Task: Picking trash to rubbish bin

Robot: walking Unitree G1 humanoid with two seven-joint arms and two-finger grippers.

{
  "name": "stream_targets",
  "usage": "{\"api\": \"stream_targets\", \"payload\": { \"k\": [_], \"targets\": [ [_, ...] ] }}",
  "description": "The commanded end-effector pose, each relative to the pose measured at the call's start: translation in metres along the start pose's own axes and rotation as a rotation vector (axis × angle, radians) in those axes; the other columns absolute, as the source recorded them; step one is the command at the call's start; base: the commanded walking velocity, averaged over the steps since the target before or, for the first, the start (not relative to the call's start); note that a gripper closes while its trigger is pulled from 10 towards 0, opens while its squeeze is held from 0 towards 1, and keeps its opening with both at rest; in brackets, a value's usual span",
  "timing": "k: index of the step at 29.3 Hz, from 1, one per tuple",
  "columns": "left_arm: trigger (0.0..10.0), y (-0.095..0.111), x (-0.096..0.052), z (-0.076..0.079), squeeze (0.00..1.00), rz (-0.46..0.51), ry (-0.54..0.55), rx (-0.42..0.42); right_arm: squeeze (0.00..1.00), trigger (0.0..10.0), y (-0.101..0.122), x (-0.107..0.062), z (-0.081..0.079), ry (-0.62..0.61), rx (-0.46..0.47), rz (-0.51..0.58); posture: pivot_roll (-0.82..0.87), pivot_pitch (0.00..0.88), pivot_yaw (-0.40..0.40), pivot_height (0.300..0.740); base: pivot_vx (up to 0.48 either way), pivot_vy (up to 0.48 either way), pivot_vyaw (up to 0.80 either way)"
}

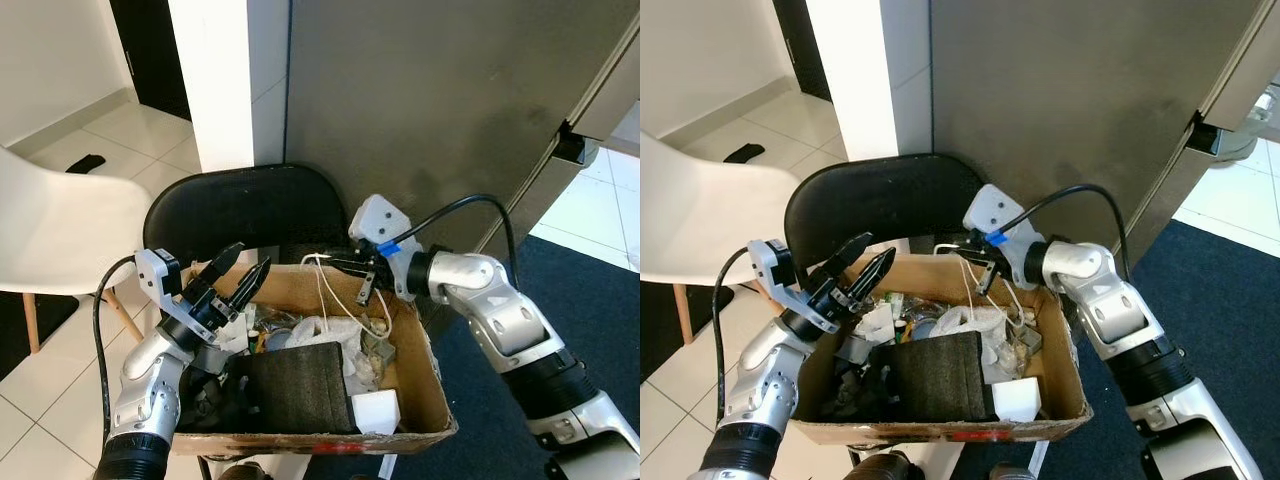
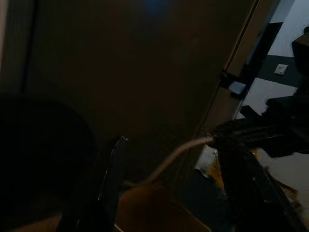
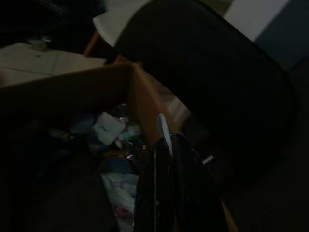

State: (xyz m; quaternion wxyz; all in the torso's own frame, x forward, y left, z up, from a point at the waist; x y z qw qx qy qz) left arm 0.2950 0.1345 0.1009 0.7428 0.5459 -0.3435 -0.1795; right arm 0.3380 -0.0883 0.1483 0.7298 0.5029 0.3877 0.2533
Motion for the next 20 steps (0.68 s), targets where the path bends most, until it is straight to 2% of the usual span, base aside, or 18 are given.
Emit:
{"api": "stream_targets", "payload": {
  "k": [1, 6, 10, 12, 14, 17, 20],
  "targets": [
    [10.0, 0.002, -0.004, 0.003, 0.00, -0.027, -0.028, -0.036, 0.00, 10.0, 0.004, 0.001, 0.005, -0.026, -0.024, 0.020, 0.03, 0.000, -0.031, 0.740, 0.000, 0.000, 0.00],
    [10.0, -0.003, -0.015, 0.007, 0.00, -0.132, -0.052, -0.103, 0.00, 10.0, 0.005, 0.004, 0.006, -0.049, -0.047, 0.032, 0.03, 0.000, -0.034, 0.740, 0.000, 0.000, 0.00],
    [10.0, -0.004, -0.020, 0.011, 0.00, -0.192, -0.072, -0.122, 0.00, 10.0, 0.005, 0.005, 0.007, -0.057, -0.051, 0.037, 0.03, 0.000, -0.035, 0.740, 0.000, 0.000, 0.00],
    [10.0, -0.005, -0.024, 0.013, 0.00, -0.244, -0.079, -0.111, 0.00, 10.0, 0.005, 0.005, 0.009, -0.063, -0.054, 0.039, 0.04, 0.000, -0.036, 0.740, 0.000, 0.000, 0.00],
    [10.0, -0.005, -0.025, 0.013, 0.00, -0.257, -0.080, -0.110, 0.00, 10.0, 0.005, 0.006, 0.009, -0.064, -0.056, 0.040, 0.04, 0.000, -0.036, 0.740, 0.000, 0.000, 0.00],
    [10.0, -0.008, -0.033, 0.016, 0.00, -0.349, -0.106, -0.034, 0.00, 10.0, 0.007, 0.006, 0.010, -0.072, -0.053, 0.056, 0.04, 0.000, -0.036, 0.740, 0.000, 0.000, 0.00],
    [10.0, -0.006, -0.033, 0.018, 0.00, -0.366, -0.114, -0.034, 0.00, 10.0, 0.005, 0.007, 0.005, -0.033, -0.050, 0.052, 0.04, 0.000, -0.038, 0.740, 0.000, 0.000, 0.00]
  ]
}}
Point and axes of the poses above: a point about 5 cm out from each wrist's last joint towards the gripper, its own x axis pointing out of the wrist towards the gripper, its own y axis along the axis of the wrist's last joint, z = x × y, the point moved 4 cm from there along x, pointing out of the wrist towards the gripper, and after that the axes turned 8 degrees about x, right-handed, at the moved point
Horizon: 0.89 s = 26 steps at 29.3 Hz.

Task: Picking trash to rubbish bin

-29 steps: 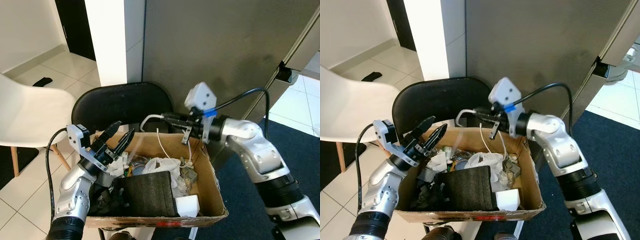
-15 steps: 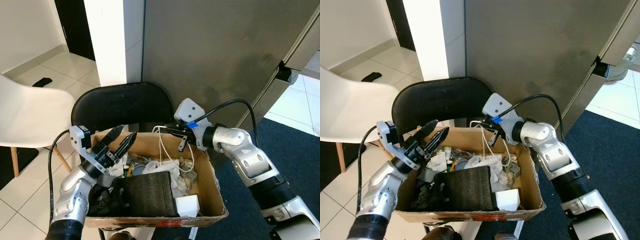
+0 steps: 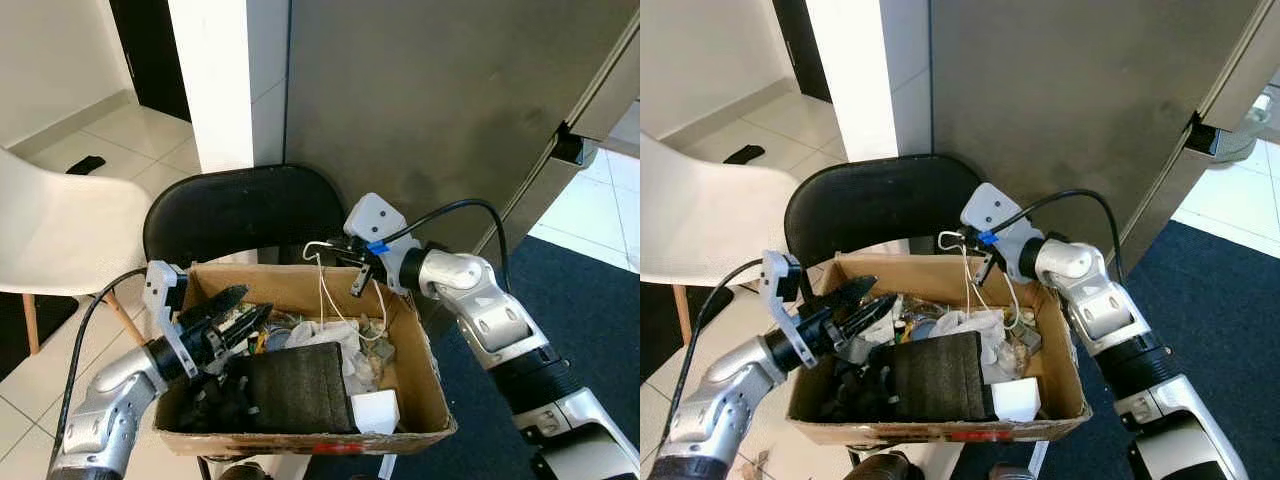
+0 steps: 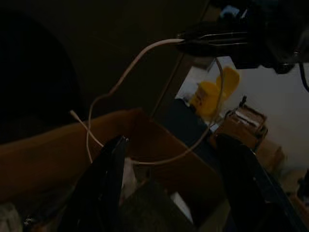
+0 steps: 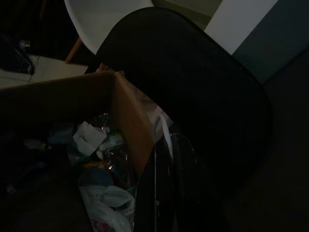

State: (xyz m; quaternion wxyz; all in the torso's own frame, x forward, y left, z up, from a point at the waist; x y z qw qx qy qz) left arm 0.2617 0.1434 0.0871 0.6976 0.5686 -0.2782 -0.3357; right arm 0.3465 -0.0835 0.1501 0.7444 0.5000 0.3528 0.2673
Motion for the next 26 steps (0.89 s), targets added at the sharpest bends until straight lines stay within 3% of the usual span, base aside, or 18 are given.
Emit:
{"api": "stream_targets", "payload": {
  "k": [1, 2, 3, 4, 5, 6, 7, 10, 11, 12, 18, 19, 22, 23, 24, 25, 26],
  "targets": [
    [10.0, 0.000, 0.001, 0.003, 0.00, -0.033, -0.016, 0.016, 0.00, 10.0, -0.001, -0.001, -0.002, 0.035, -0.009, -0.003, 0.04, 0.000, -0.038, 0.740, 0.000, 0.000, 0.00],
    [10.0, 0.001, 0.001, 0.004, 0.00, -0.037, -0.017, 0.016, 0.00, 10.0, -0.002, -0.002, -0.004, 0.048, -0.014, -0.009, 0.04, 0.000, -0.038, 0.740, 0.000, 0.000, 0.00],
    [10.0, 0.001, 0.001, 0.004, 0.00, -0.039, -0.022, 0.017, 0.45, 10.0, -0.003, -0.003, -0.006, 0.067, -0.019, -0.018, 0.04, 0.000, -0.038, 0.740, 0.000, 0.000, 0.00],
    [10.0, 0.002, 0.001, 0.005, 0.00, -0.041, -0.025, 0.017, 0.45, 10.0, -0.004, -0.004, -0.007, 0.079, -0.022, -0.023, 0.04, 0.000, -0.038, 0.740, 0.000, 0.000, 0.00],
    [10.0, 0.002, 0.001, 0.006, 0.00, -0.044, -0.028, 0.018, 0.57, 10.0, -0.006, -0.006, -0.008, 0.090, -0.028, -0.035, 0.04, 0.000, -0.038, 0.740, 0.000, 0.000, 0.00],
    [10.0, 0.002, 0.001, 0.006, 0.00, -0.047, -0.029, 0.019, 0.57, 10.0, -0.007, -0.007, -0.008, 0.097, -0.032, -0.044, 0.04, 0.000, -0.037, 0.740, 0.000, 0.000, 0.00],
    [10.0, 0.002, 0.001, 0.007, 0.00, -0.052, -0.029, 0.017, 0.70, 10.0, -0.012, -0.012, -0.012, 0.141, -0.052, -0.072, 0.04, 0.000, -0.037, 0.740, 0.000, 0.000, 0.00],
    [10.0, 0.003, 0.001, 0.008, 0.00, -0.059, -0.030, 0.012, 0.77, 10.0, -0.018, -0.021, -0.018, 0.214, -0.065, -0.111, 0.04, 0.000, -0.037, 0.740, 0.000, 0.000, 0.00],
    [10.0, 0.003, 0.002, 0.008, 0.00, -0.059, -0.032, 0.013, 0.96, 10.0, -0.018, -0.023, -0.020, 0.226, -0.057, -0.111, 0.04, 0.000, -0.037, 0.740, 0.000, 0.000, 0.00],
    [10.0, 0.003, 0.002, 0.009, 0.00, -0.060, -0.034, 0.014, 1.00, 10.0, -0.017, -0.024, -0.020, 0.233, -0.050, -0.106, 0.04, 0.000, -0.034, 0.740, 0.000, 0.000, 0.00],
    [10.0, 0.004, 0.001, 0.010, 0.00, -0.062, -0.040, 0.015, 1.00, 10.0, -0.014, -0.025, -0.023, 0.255, -0.023, -0.084, 0.04, 0.000, -0.034, 0.740, 0.000, 0.000, 0.00],
    [10.0, 0.004, 0.001, 0.010, 0.00, -0.064, -0.043, 0.015, 1.00, 10.0, -0.003, -0.030, -0.023, 0.279, 0.011, -0.017, 0.04, 0.000, -0.033, 0.740, 0.000, 0.000, 0.00],
    [10.0, 0.005, 0.001, 0.010, 0.00, -0.064, -0.043, 0.018, 1.00, 10.0, 0.008, -0.035, -0.022, 0.289, 0.046, 0.052, 0.04, 0.000, -0.031, 0.740, 0.000, 0.000, 0.00],
    [10.0, 0.006, 0.001, 0.010, 0.00, -0.060, -0.039, 0.022, 0.99, 10.0, 0.014, -0.036, -0.020, 0.287, 0.080, 0.099, 0.04, 0.000, -0.031, 0.740, 0.000, 0.000, 0.00],
    [10.0, 0.007, 0.001, 0.009, 0.00, -0.054, -0.033, 0.029, 0.71, 10.0, 0.021, -0.037, -0.017, 0.277, 0.119, 0.149, 0.04, 0.000, -0.030, 0.740, 0.000, 0.000, 0.00],
    [10.0, 0.008, 0.002, 0.008, 0.00, -0.045, -0.023, 0.036, 0.00, 10.0, 0.025, -0.037, -0.012, 0.252, 0.160, 0.193, 0.04, 0.000, -0.030, 0.740, 0.000, 0.000, 0.00],
    [10.0, 0.010, 0.004, 0.005, 0.00, -0.030, -0.003, 0.046, 0.00, 10.0, 0.029, -0.035, -0.006, 0.213, 0.202, 0.237, 0.04, 0.000, -0.030, 0.740, 0.000, 0.000, 0.00]
  ]
}}
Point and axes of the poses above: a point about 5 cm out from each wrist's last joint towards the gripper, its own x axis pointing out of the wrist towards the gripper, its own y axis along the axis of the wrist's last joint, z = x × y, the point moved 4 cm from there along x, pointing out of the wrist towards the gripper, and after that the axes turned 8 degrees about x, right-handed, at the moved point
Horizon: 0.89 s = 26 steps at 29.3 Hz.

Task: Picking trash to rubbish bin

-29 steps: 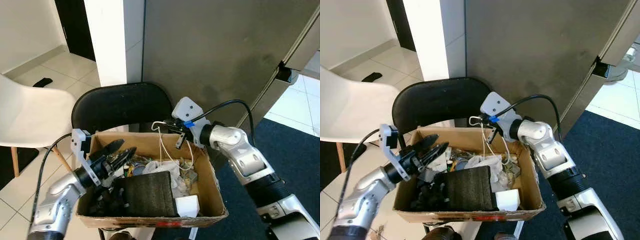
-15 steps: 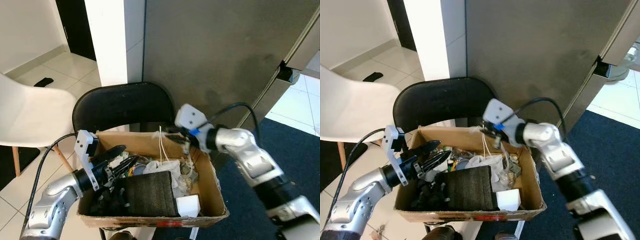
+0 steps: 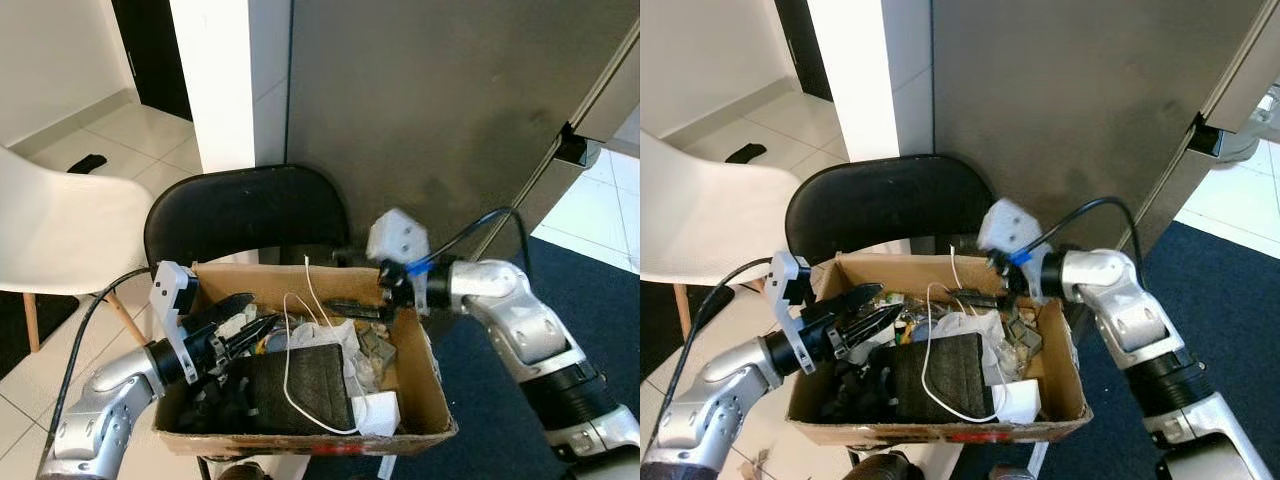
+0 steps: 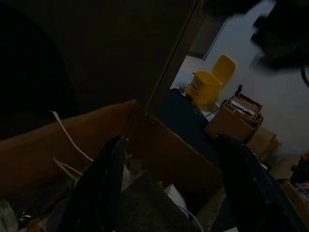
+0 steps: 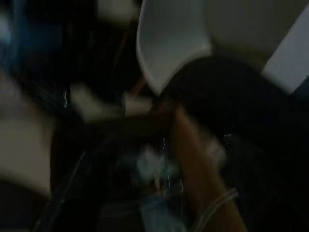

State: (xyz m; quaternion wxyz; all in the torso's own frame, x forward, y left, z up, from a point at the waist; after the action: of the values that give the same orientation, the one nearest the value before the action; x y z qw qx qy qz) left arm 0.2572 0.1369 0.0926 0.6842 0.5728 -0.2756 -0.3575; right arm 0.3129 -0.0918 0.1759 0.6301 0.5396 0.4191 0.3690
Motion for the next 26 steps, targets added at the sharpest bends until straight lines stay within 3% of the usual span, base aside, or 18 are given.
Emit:
{"api": "stream_targets", "payload": {
  "k": [1, 5, 7, 12, 18, 26],
  "targets": [
    [10.0, 0.006, 0.001, -0.004, 0.00, 0.014, 0.024, 0.038, 0.00, 10.0, 0.008, -0.003, 0.008, -0.048, 0.052, 0.073, 0.04, 0.000, -0.030, 0.740, 0.000, 0.000, 0.00],
    [10.0, 0.018, 0.011, -0.024, 0.00, 0.078, 0.168, 0.032, 0.00, 10.0, 0.022, 0.005, 0.027, -0.207, 0.210, 0.281, 0.04, 0.000, -0.028, 0.740, 0.000, 0.000, 0.00],
    [10.0, 0.025, 0.017, -0.032, 0.00, 0.106, 0.249, 0.050, 0.00, 10.0, 0.024, 0.014, 0.026, -0.240, 0.259, 0.333, 0.03, 0.000, -0.027, 0.740, 0.000, 0.000, 0.00],
    [10.0, 0.034, 0.028, -0.035, 0.00, 0.138, 0.335, 0.074, 0.00, 10.0, 0.020, 0.029, 0.011, -0.208, 0.285, 0.352, 0.03, 0.000, -0.027, 0.740, 0.000, 0.000, 0.00],
    [10.0, 0.039, 0.039, -0.038, 0.00, 0.157, 0.396, 0.066, 0.00, 10.0, 0.006, 0.032, 0.025, -0.301, 0.385, 0.357, 0.03, 0.000, -0.031, 0.740, 0.000, 0.000, 0.00],
    [10.0, 0.039, 0.044, -0.043, 0.00, 0.127, 0.432, 0.092, 0.00, 10.0, 0.003, 0.032, 0.030, -0.335, 0.408, 0.366, 0.03, 0.000, -0.031, 0.740, -0.206, 0.000, 0.00]
  ]
}}
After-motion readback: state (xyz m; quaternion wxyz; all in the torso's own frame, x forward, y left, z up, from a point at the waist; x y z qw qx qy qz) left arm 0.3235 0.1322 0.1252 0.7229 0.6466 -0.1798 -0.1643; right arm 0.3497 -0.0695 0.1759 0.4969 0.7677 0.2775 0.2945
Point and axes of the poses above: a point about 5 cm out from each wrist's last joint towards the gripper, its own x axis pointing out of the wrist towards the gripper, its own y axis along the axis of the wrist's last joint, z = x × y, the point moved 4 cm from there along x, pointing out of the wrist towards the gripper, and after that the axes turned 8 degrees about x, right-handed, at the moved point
